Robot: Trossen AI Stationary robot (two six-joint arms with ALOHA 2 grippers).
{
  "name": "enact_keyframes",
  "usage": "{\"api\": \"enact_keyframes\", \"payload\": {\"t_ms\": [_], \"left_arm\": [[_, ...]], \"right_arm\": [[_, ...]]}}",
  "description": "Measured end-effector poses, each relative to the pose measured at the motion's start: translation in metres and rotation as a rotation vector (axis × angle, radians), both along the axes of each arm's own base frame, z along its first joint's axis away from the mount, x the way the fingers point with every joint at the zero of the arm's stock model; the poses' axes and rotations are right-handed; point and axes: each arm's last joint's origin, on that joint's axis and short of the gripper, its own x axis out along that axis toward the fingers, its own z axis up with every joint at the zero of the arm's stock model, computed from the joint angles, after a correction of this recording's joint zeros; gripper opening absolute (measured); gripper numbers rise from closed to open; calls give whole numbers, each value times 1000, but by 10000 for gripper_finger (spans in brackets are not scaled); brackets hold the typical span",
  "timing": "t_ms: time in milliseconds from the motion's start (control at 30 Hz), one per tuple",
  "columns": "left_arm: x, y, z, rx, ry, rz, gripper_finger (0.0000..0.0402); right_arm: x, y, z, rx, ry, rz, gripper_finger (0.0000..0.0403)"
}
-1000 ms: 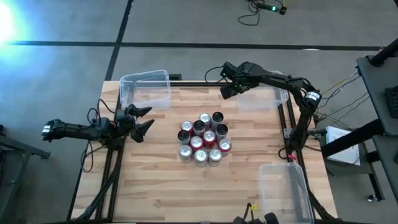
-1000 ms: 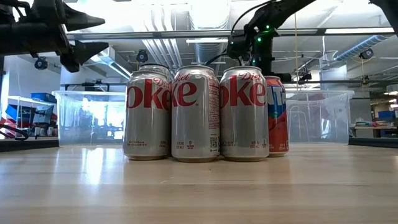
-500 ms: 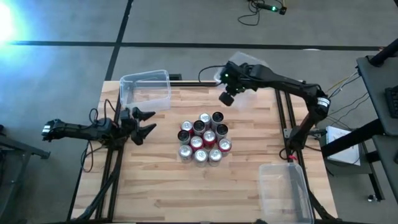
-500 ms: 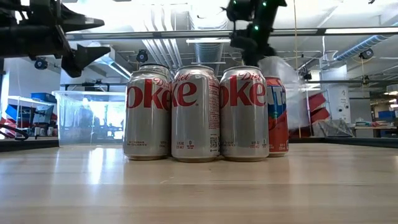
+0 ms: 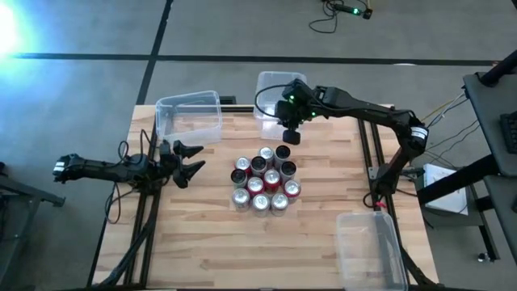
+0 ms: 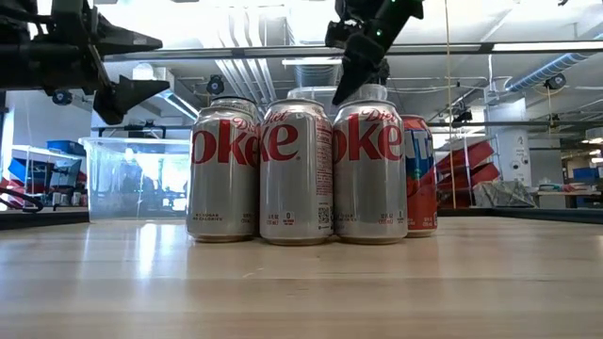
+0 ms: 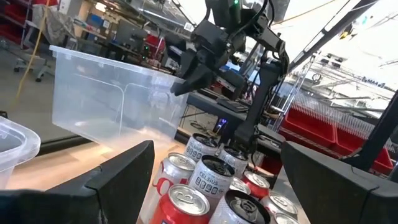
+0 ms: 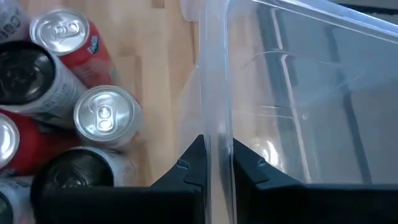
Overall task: Sort soda cans
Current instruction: Move the top right transparent bin to the top center of the table
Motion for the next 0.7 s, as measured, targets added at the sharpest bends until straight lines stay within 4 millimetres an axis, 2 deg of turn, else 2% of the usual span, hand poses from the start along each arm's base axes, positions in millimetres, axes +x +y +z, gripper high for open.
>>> {"api": "enact_keyframes", "payload": {"t_ms": [200,333,467,700], "left_arm": [[0,0,0,1,0,2,336],[0,0,0,7,4,5,336],[0,1,0,13,8,22,336],[0,1,-1,10,13,32,336]], "right_arm": [[8,2,-5,56,-59,95,23],[20,1,-23,71,-27,134,23],[29,-4,-38,82,-5,96,23],[35,-6,-48,98,6,82,33]]}}
